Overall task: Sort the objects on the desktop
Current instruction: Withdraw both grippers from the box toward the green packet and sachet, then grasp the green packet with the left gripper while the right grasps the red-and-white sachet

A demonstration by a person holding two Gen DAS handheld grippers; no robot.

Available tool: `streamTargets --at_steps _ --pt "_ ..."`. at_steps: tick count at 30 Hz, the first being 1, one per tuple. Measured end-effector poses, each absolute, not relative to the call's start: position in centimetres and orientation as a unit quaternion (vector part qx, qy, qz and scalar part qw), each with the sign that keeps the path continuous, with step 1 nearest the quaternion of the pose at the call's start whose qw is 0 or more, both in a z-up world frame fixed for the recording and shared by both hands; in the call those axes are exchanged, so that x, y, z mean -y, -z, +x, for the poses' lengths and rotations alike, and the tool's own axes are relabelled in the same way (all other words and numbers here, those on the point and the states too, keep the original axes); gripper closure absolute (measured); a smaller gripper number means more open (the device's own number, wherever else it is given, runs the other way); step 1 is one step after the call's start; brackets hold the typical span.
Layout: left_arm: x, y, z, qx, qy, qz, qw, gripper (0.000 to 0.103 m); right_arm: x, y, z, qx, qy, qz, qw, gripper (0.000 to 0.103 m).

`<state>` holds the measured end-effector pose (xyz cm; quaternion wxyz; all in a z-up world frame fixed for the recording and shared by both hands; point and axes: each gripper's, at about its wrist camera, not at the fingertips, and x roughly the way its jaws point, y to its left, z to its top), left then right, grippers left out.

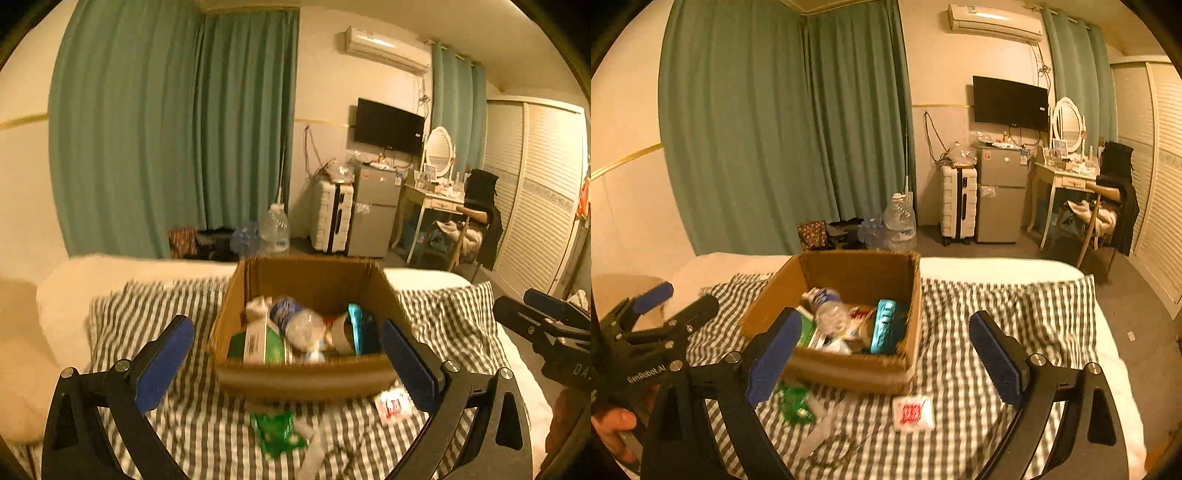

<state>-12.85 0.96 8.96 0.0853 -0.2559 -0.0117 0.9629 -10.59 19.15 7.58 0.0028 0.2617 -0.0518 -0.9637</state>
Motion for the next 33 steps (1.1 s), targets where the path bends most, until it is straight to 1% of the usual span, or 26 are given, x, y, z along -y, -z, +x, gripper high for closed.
streamTargets --at_steps 4,6,11,16,19,24,28,30,33 --pt "0.2 -5.5 -11.3 0.025 -0.957 -0.281 0.063 0.000 -18.9 -4.7 -9.3 0.060 0.960 0.272 -0.007 0.011" --pt "0.5 -2.8 -10.9 0.029 -0.955 -0.290 0.052 0.000 -18.8 -2.7 -8.9 0.065 0.959 0.275 -0.010 0.011" --pt "0.5 4.0 -10.7 0.050 -0.947 -0.315 0.024 0.000 -19.7 4.6 -9.5 0.078 0.950 0.302 -0.019 0.011" --pt "-0.2 8.6 -12.1 0.043 -0.939 -0.339 0.038 0.000 -21.0 10.5 -11.5 0.090 0.936 0.340 -0.026 0.011" --pt "-1.0 10.9 -13.9 0.029 -0.934 -0.354 0.042 0.000 -21.4 12.5 -13.4 0.091 0.925 0.367 -0.034 0.011" --pt "-1.0 14.4 -16.9 0.048 -0.920 -0.384 0.055 0.000 -21.3 14.6 -16.2 0.093 0.916 0.388 -0.048 0.011" --pt "-0.5 16.0 -18.9 0.064 -0.910 -0.407 0.042 0.000 -20.8 16.1 -18.9 0.079 0.908 0.408 -0.058 0.011" --pt "-0.2 16.6 -19.4 0.085 -0.906 -0.411 0.056 0.000 -21.3 16.6 -20.1 0.090 0.901 0.419 -0.060 0.011" --pt "-0.1 17.1 -19.6 0.093 -0.905 -0.410 0.059 0.000 -21.9 17.0 -20.9 0.097 0.897 0.427 -0.069 0.011"
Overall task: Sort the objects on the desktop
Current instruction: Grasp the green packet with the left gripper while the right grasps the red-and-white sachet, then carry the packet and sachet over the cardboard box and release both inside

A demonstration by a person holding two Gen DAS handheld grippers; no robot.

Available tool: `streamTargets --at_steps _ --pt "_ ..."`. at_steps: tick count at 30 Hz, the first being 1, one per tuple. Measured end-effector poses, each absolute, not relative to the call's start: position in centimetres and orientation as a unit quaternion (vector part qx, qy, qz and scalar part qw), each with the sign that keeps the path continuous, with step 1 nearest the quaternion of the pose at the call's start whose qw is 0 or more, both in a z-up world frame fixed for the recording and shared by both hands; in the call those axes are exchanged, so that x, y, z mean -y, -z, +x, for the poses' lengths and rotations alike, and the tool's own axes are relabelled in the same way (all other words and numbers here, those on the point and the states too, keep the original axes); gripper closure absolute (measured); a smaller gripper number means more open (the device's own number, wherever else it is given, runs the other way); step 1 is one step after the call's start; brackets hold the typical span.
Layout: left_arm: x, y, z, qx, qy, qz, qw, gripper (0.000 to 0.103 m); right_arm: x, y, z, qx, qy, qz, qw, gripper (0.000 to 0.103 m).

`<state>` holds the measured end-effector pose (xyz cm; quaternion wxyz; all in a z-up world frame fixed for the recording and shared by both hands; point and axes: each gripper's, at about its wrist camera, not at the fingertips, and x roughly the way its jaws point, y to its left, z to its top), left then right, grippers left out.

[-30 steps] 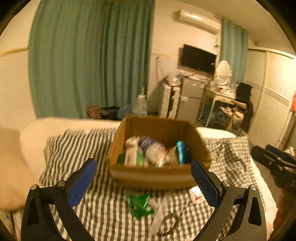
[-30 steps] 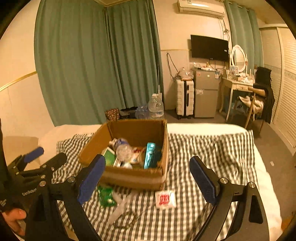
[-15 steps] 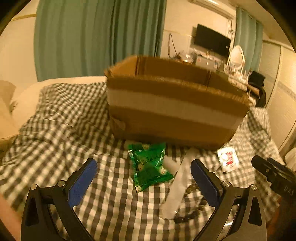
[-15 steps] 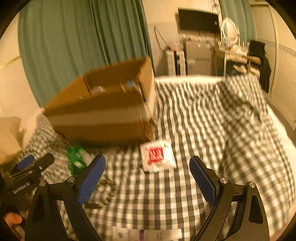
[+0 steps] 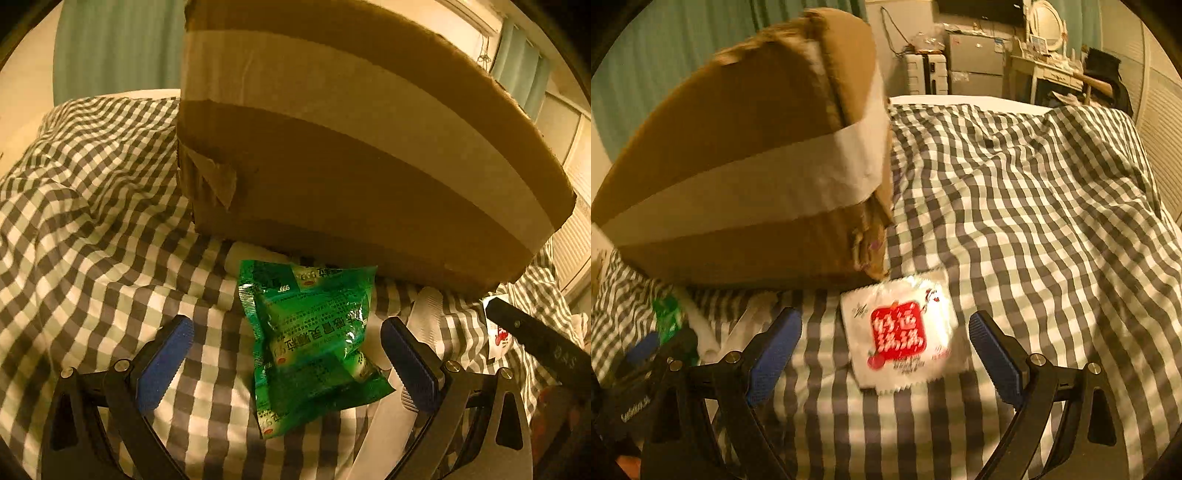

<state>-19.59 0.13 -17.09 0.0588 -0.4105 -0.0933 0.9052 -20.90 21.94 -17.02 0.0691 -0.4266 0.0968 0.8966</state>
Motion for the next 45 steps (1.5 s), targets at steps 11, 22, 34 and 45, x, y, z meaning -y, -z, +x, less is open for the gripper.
streamTargets --at_steps 11,22,34,45 --pt "-0.1 17.9 -19.4 0.096 -0.900 -0.419 0.067 0.000 -23.4 19.5 -22.1 -0.113 -0.863 -0.489 0.064 0.007" --pt "-0.1 17.7 -18.2 0.098 -0.903 -0.411 0.073 0.002 -23.8 19.7 -21.3 -0.117 -0.865 -0.485 0.049 0.000" --pt "-1.5 15.6 -14.6 0.069 -0.915 -0.380 0.116 0.068 -24.1 18.4 -18.4 -0.075 -0.887 -0.450 0.076 0.079" --pt "-0.4 12.7 -13.0 0.067 -0.925 -0.352 0.128 0.068 -22.7 15.2 -15.2 -0.055 -0.897 -0.435 0.055 0.098"
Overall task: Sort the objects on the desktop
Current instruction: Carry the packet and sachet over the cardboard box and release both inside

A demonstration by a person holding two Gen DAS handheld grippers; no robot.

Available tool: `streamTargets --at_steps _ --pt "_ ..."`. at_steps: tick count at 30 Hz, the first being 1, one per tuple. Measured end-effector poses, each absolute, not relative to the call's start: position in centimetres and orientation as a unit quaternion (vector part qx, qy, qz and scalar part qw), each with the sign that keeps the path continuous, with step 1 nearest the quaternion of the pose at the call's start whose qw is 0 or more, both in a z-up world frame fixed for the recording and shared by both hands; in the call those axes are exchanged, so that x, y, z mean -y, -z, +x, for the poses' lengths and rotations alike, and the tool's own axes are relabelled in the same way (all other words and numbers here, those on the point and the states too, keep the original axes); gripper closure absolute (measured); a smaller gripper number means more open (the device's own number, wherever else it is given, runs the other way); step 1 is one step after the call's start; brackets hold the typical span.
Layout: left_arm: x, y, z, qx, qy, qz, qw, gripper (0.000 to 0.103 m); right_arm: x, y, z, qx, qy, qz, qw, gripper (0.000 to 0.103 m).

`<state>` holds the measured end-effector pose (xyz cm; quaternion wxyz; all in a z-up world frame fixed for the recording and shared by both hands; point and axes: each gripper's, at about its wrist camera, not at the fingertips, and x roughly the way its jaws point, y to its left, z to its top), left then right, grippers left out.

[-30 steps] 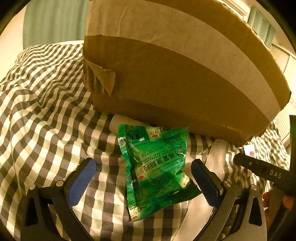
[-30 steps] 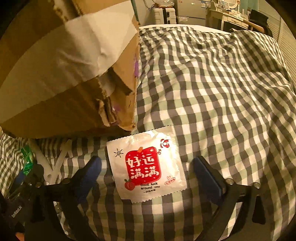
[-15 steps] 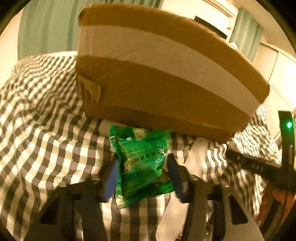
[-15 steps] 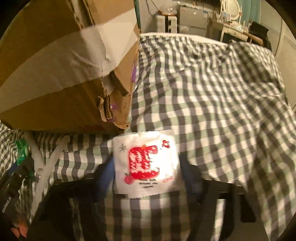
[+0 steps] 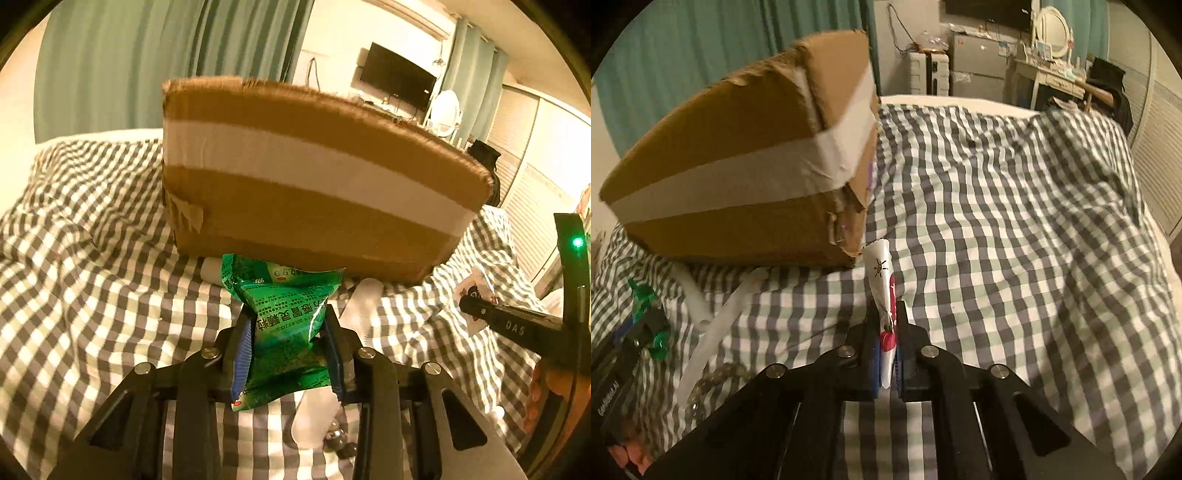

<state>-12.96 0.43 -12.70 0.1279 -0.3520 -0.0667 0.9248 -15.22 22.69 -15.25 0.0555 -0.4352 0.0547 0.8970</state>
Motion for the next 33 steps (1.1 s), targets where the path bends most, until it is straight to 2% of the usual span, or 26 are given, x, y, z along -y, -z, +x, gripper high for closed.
streamTargets --at_steps 23,33 --pt "2.2 5.0 -8.1 0.074 -0.943 -0.291 0.143 0.068 -19.5 6.0 -8.7 -0.078 -0.931 -0.355 -0.027 0.098" --pt "1.9 0.5 -9.5 0.078 -0.949 -0.271 0.144 0.068 -18.2 0.8 -9.1 -0.068 -0.945 -0.314 -0.065 0.098"
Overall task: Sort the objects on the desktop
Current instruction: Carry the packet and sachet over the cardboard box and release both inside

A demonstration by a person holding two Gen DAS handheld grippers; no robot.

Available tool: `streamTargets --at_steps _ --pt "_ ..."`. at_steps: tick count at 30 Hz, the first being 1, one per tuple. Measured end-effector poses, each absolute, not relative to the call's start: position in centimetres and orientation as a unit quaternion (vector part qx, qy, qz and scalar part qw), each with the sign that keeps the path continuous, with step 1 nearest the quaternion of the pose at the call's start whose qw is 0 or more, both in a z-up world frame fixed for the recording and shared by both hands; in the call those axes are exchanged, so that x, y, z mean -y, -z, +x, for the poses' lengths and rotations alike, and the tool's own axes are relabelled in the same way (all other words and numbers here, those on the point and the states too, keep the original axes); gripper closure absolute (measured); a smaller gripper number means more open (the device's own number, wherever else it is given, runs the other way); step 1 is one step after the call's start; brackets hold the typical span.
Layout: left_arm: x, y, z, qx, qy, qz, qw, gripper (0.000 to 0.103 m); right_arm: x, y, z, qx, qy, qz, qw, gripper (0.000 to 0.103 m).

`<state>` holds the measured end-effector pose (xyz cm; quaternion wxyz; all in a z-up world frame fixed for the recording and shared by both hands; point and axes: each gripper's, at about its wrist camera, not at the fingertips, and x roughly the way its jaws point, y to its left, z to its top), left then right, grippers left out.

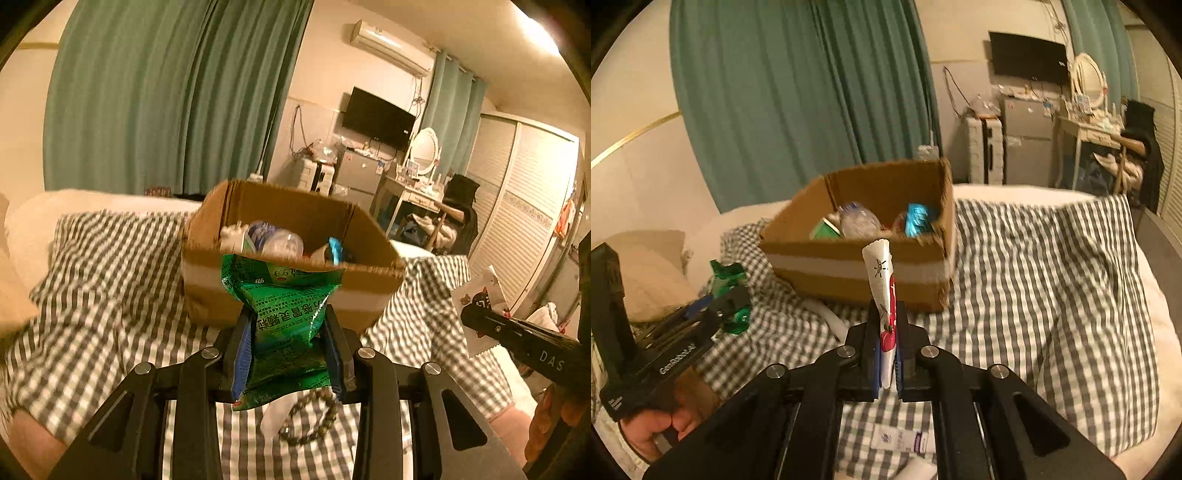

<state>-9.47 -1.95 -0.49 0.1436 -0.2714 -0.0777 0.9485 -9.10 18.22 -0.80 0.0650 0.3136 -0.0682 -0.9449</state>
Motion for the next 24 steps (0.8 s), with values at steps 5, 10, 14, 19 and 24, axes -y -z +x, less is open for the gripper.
streamTargets --at_steps 5,10,14,19,24 --pt "1.3 -2.1 -11.8 0.065 -0.952 -0.259 0.148 0.068 -17.3 -1.6 -11.5 0.059 0.950 0.296 0.085 0.098" --pt "0.2 -4.2 -15.3 0.038 -0.956 -0.251 0.148 0.068 -16.4 -3.1 -15.1 0.048 0.951 0.288 0.099 0.098" --pt "-0.5 -5.0 -18.2 0.022 -0.958 -0.246 0.146 0.068 -16.1 -3.3 -18.3 0.042 0.950 0.290 0.105 0.098" --pt "-0.6 -4.5 -22.3 0.002 -0.959 -0.244 0.145 0.068 -16.0 -2.2 -22.6 0.034 0.946 0.302 0.114 0.098" --pt "-1.0 -2.8 -25.6 -0.018 -0.963 -0.236 0.126 0.068 -15.8 0.0 -26.9 0.032 0.941 0.316 0.114 0.098"
